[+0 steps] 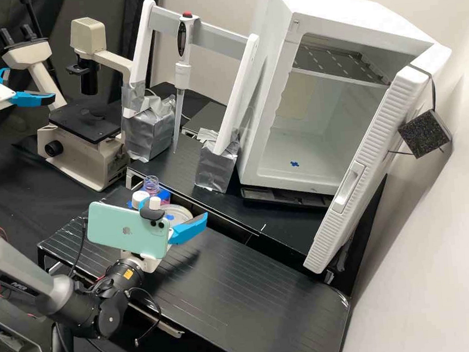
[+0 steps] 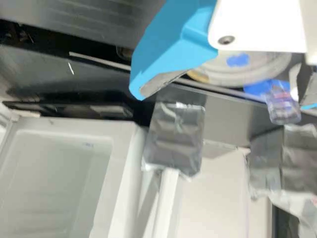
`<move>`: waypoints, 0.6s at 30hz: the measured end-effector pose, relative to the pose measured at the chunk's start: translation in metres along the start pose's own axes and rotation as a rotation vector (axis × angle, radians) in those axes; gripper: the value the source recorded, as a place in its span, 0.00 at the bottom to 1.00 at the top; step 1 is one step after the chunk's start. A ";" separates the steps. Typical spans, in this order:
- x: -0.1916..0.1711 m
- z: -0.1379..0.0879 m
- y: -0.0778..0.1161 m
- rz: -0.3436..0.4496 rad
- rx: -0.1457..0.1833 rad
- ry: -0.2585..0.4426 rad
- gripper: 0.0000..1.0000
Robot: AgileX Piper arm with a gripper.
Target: Close the lid
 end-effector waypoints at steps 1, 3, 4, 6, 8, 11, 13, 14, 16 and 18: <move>-0.001 -0.003 0.001 0.008 0.001 0.008 1.00; -0.002 -0.008 0.002 0.020 0.015 0.031 1.00; -0.002 -0.011 0.002 0.026 0.013 0.045 1.00; -0.003 -0.018 0.003 0.046 0.016 0.078 1.00; -0.002 -0.023 0.005 0.069 0.030 0.107 1.00; 0.002 -0.027 0.008 0.136 0.075 0.142 1.00; 0.008 -0.030 0.007 0.181 0.072 0.159 1.00; 0.012 -0.031 0.007 0.212 0.075 0.156 1.00; 0.017 -0.033 0.005 0.261 0.091 0.134 1.00; 0.020 -0.033 0.002 0.271 0.108 0.111 1.00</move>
